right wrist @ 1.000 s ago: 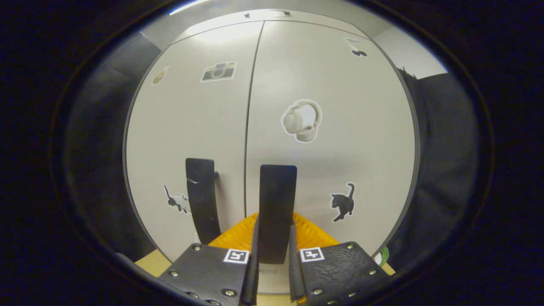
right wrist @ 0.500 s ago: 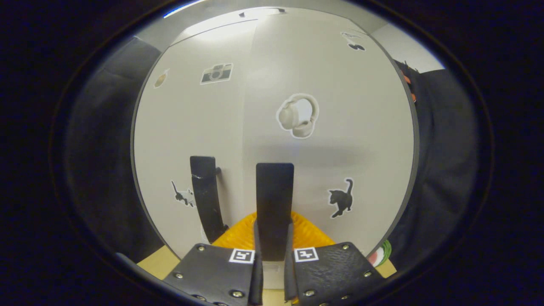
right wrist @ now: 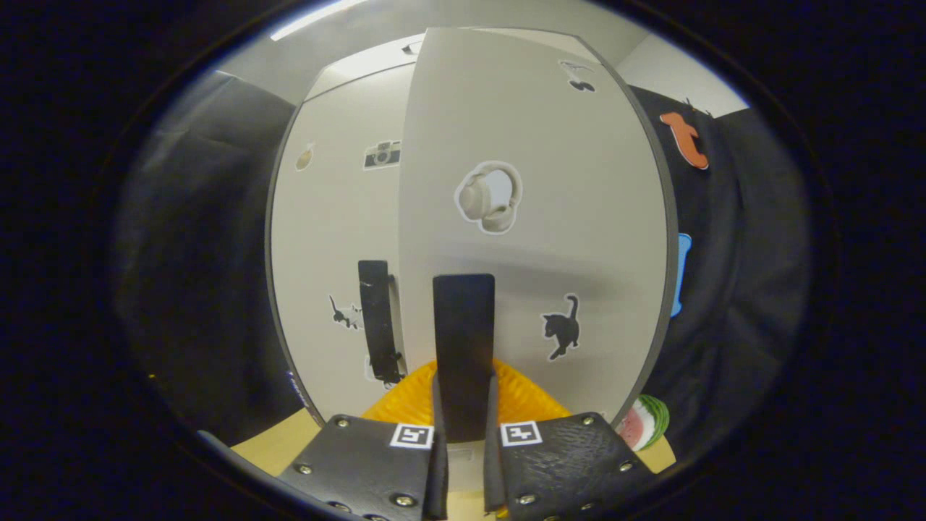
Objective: Open the right door of the double-door shoe cabinet with the right hand, and open the left door with the left hand.
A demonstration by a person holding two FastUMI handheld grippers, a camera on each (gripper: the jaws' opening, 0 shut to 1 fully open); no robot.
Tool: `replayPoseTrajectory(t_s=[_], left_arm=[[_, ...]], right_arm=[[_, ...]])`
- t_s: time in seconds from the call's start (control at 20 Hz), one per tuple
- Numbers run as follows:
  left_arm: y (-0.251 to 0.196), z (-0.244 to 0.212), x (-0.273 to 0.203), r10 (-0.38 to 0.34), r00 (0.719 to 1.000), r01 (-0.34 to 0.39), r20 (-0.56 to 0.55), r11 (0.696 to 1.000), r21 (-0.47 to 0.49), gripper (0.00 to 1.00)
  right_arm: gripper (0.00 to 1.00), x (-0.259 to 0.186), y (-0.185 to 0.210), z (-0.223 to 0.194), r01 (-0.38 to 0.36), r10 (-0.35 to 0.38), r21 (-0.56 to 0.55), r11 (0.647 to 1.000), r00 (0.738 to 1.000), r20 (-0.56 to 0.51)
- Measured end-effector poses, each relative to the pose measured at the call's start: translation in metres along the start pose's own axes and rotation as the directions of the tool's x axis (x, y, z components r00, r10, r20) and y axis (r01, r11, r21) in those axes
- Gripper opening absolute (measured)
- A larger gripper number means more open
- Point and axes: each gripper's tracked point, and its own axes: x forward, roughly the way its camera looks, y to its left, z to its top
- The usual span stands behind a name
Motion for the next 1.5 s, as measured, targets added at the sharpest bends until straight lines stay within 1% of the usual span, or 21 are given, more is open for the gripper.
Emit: replayPoseTrajectory(t_s=[0.15, 0.3, 0.55, 0.65, 0.9, 1.1, 1.25, 1.5], left_arm=[[-0.004, 0.011, -0.007, 0.005, 1.000, -0.005, 0.024, 1.000, 0.009, 0.99], [-0.010, 0.018, -0.012, 0.001, 0.999, -0.001, 0.040, 1.000, 0.005, 0.99], [-0.016, 0.016, -0.015, -0.001, 1.000, 0.001, 0.028, 1.000, 0.009, 0.99], [-0.023, 0.015, -0.017, -0.011, 1.000, 0.011, 0.020, 1.000, 0.006, 0.99], [-0.040, 0.013, -0.020, -0.044, 0.999, 0.044, 0.018, 0.999, 0.023, 0.99], [-0.055, 0.013, -0.022, -0.073, 0.997, 0.073, 0.023, 0.997, 0.031, 0.99], [-0.067, 0.010, -0.023, -0.100, 0.995, 0.099, 0.020, 0.995, 0.032, 0.99], [-0.078, 0.001, -0.019, -0.120, 0.993, 0.120, 0.006, 0.992, 0.050, 0.99]], right_arm=[[0.19, -0.012, -0.004, -0.002, -0.016, 0.016, 0.021, 1.000, 1.000, -0.003], [0.19, -0.023, -0.009, -0.002, -0.026, 0.026, 0.016, 1.000, 1.000, -0.006], [0.19, -0.043, -0.023, 0.000, -0.050, 0.050, 0.020, 0.999, 0.999, 0.010], [0.19, -0.050, -0.028, 0.000, -0.056, 0.056, 0.044, 0.997, 0.998, 0.014], [0.19, -0.062, -0.045, 0.000, -0.018, 0.018, 0.014, 1.000, 1.000, 0.015], [0.19, -0.070, -0.057, 0.001, -0.004, 0.003, 0.027, 1.000, 1.000, 0.017], [0.18, -0.076, -0.068, 0.001, 0.019, -0.019, 0.010, 1.000, 1.000, 0.025], [0.18, -0.083, -0.088, 0.001, 0.055, -0.055, 0.001, 0.999, 0.998, 0.034]])
